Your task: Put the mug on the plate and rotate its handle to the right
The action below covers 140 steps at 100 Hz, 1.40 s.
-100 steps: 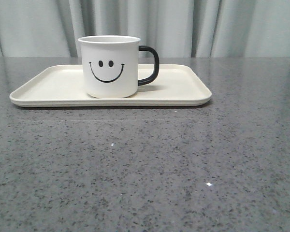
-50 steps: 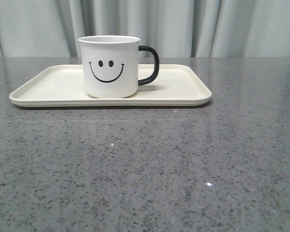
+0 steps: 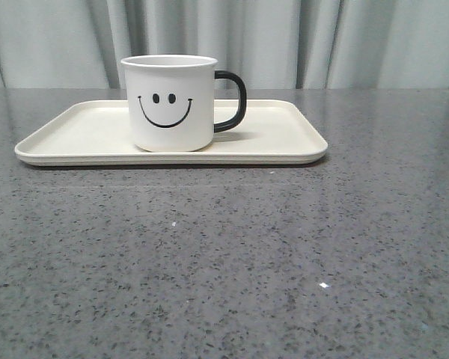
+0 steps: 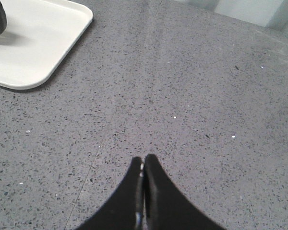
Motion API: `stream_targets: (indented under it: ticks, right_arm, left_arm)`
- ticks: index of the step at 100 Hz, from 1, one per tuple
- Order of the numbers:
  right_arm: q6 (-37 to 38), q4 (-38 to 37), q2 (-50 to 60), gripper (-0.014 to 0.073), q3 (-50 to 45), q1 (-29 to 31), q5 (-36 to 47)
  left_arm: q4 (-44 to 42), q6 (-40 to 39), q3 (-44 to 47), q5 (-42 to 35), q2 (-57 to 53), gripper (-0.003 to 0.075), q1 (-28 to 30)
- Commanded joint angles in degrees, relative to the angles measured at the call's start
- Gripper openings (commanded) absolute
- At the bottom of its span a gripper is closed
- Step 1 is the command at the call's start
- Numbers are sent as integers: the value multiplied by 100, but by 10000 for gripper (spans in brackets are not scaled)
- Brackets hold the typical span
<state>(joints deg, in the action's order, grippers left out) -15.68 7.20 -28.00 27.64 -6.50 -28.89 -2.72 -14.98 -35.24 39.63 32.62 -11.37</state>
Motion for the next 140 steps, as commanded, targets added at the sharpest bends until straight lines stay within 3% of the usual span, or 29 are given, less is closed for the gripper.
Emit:
stream_targets:
  ticks: [1,80,93,113,140]
  right_arm:
    - [10,15,-7,-65,140,53,463]
    - [10,15,-7,-65,140,53,463]
    - [10,15,-7,-65,140,53,463]
    - [10,15,-7,-65,140,53,463]
    - [10,15,-7,-65,140,53,463]
  left_arm:
    - [27,-53,-168,-368,1,-20,15]
    - [-28,-29,-168,-476,-9,-20,15]
    - [-28,85,63,-1210,-182,-20,15]
    - [229,1006,912,-2783,-680,-20,15]
    - [346,1075,2099,-3525,-1637,-20,396]
